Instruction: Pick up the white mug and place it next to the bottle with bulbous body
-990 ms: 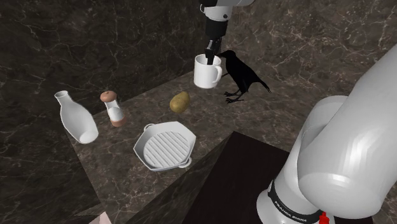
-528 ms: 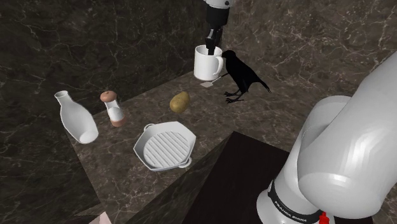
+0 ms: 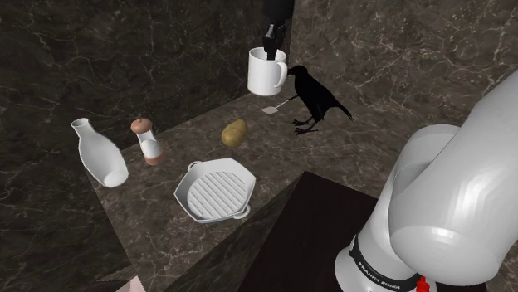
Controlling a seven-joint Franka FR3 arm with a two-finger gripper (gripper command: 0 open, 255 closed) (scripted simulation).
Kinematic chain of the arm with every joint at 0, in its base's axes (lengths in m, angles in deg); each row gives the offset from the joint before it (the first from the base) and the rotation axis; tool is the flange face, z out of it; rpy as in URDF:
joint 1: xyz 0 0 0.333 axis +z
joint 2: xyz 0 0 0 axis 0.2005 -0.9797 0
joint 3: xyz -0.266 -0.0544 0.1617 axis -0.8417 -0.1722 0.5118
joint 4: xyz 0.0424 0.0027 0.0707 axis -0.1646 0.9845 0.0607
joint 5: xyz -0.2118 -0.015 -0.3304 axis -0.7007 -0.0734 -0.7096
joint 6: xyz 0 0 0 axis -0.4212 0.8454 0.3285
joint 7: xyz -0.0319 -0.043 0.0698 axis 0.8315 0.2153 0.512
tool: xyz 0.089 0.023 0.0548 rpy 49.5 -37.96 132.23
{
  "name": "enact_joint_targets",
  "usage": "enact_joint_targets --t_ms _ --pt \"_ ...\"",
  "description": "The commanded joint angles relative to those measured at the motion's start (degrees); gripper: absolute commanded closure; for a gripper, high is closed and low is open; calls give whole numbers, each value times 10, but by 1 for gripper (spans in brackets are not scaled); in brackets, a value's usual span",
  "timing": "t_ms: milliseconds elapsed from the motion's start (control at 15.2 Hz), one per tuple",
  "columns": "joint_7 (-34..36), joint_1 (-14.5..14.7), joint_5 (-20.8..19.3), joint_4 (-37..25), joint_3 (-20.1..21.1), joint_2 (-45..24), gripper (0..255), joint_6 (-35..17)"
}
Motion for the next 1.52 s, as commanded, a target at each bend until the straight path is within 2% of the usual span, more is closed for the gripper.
enact_joint_targets --t_ms 0,726,1452 --pt "26 9 2 2 17 2 255 0" --pt "162 73 30 -30 104 -45 255 -13" --pt "278 133 59 -143 171 -152 255 -7"
